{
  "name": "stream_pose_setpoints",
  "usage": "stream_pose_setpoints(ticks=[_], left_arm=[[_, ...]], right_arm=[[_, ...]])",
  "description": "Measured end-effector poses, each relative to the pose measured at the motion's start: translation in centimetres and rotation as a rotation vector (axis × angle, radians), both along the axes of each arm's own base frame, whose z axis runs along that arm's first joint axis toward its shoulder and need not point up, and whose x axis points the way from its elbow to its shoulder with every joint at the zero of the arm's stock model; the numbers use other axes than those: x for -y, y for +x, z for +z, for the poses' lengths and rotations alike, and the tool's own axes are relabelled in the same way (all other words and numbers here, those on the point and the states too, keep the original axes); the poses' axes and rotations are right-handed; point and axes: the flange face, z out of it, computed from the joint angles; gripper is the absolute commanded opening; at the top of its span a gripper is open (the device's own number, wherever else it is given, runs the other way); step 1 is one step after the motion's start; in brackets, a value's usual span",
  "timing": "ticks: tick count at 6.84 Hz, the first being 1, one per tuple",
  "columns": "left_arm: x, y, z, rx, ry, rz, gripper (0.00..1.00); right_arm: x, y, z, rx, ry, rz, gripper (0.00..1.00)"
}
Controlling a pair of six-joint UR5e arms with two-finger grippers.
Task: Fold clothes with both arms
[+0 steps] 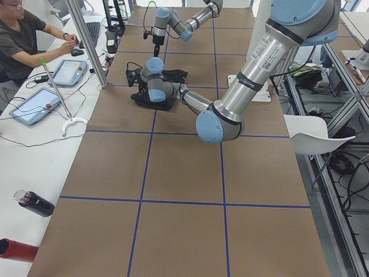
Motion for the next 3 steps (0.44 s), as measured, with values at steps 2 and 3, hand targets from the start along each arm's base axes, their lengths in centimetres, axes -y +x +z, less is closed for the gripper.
stream_pose_setpoints(ticks=[2, 3], left_arm=[[-0.8, -7.6, 3.7, 0.088, 0.126, 0.066, 1.0], [-1.2, -11.7, 6.2, 0.147, 0.191, 0.102, 1.0]], right_arm=[[0.5, 6.5, -1.8, -0.081, -0.083, 0.001, 1.0], [0.5, 10.7, -1.4, -0.13, -0.077, -0.028, 1.0]])
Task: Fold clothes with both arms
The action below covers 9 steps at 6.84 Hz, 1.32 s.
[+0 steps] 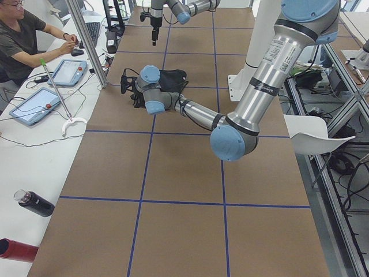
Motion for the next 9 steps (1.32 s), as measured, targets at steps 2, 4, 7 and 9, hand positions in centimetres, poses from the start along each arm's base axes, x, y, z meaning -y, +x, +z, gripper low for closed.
stream_pose_setpoints(ticks=[2, 4, 7, 9], left_arm=[[0.2, -7.7, 5.5, 0.142, 0.1, 0.024, 1.0], [0.2, -15.8, 11.3, 0.359, 0.235, 0.05, 1.0], [-1.6, -22.1, 16.6, 0.478, 0.28, 0.049, 1.0], [-2.8, -22.7, 19.2, 0.501, 0.241, 0.049, 1.0]], right_arm=[[-2.1, 9.2, 3.6, -0.056, 0.04, -0.044, 1.0], [-5.4, 17.8, 10.6, -0.109, 0.084, -0.086, 1.0], [-8.5, 26.3, 18.6, -0.073, 0.034, -0.108, 1.0], [-9.9, 27.8, 22.0, -0.1, -0.019, -0.094, 1.0]])
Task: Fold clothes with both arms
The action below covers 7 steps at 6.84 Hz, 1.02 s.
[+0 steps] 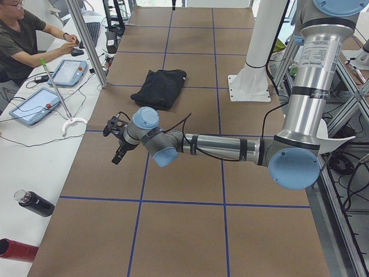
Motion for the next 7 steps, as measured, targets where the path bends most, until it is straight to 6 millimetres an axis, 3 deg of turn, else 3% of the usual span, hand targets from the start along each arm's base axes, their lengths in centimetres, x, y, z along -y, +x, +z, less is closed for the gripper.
stream_pose_setpoints(ticks=[4, 7], left_arm=[[0.0, -1.8, 1.7, 0.161, -0.11, 0.121, 1.0], [-1.0, -6.0, 3.8, 0.294, -0.188, 0.281, 1.0]], right_arm=[[-2.4, 1.7, 6.0, -0.087, -0.093, 0.025, 1.0], [-2.8, 2.0, 7.3, -0.089, -0.125, 0.032, 1.0]])
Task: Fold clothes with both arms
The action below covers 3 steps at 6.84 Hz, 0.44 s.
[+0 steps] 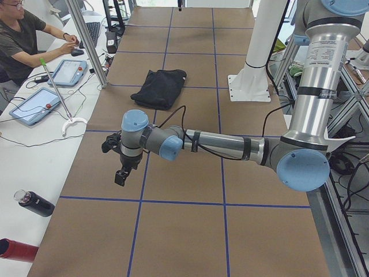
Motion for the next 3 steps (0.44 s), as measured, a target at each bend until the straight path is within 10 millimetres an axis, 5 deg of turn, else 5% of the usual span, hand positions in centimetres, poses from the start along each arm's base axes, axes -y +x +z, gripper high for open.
stream_pose_setpoints(ticks=[3], left_arm=[[-1.8, -2.1, 2.1, -0.085, -0.134, 0.079, 1.0]], right_arm=[[-0.2, 1.1, 1.7, 0.043, -0.051, 0.022, 1.0]])
